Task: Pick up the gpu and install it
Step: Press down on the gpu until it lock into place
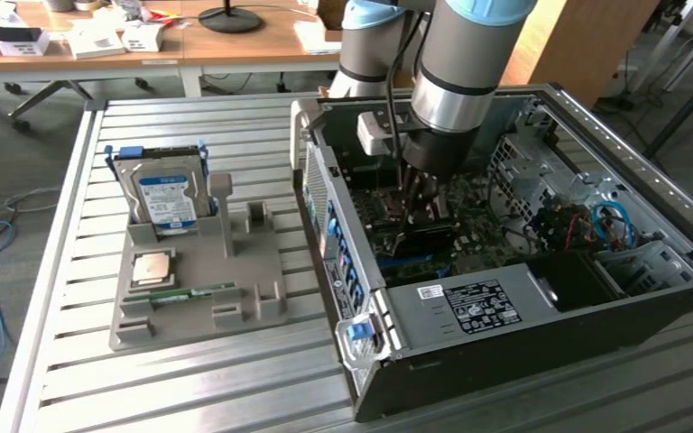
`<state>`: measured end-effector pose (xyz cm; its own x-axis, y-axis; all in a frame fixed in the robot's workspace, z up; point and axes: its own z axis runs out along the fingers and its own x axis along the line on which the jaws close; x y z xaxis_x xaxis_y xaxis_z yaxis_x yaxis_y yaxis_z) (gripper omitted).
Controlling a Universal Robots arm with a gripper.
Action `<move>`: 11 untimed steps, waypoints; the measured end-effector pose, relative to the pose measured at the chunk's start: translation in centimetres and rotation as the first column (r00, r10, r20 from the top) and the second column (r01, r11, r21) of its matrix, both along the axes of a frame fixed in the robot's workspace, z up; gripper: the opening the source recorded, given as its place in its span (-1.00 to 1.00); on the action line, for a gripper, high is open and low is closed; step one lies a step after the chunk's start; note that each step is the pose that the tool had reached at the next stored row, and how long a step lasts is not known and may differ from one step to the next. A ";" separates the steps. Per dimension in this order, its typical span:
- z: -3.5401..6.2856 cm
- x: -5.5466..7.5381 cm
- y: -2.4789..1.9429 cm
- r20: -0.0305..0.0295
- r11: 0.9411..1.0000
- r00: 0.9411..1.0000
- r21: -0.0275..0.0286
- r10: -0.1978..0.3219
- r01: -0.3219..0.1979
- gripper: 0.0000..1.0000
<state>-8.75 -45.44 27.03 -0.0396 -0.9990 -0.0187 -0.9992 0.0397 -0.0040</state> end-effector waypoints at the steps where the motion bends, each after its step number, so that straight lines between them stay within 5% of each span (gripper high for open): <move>1: 0.00 0.0 0.00 0.000 1.000 1.000 0.000 0.000 0.000 -0.79; 11: -0.09 0.0 0.00 0.000 1.000 1.000 0.000 0.000 0.000 -0.79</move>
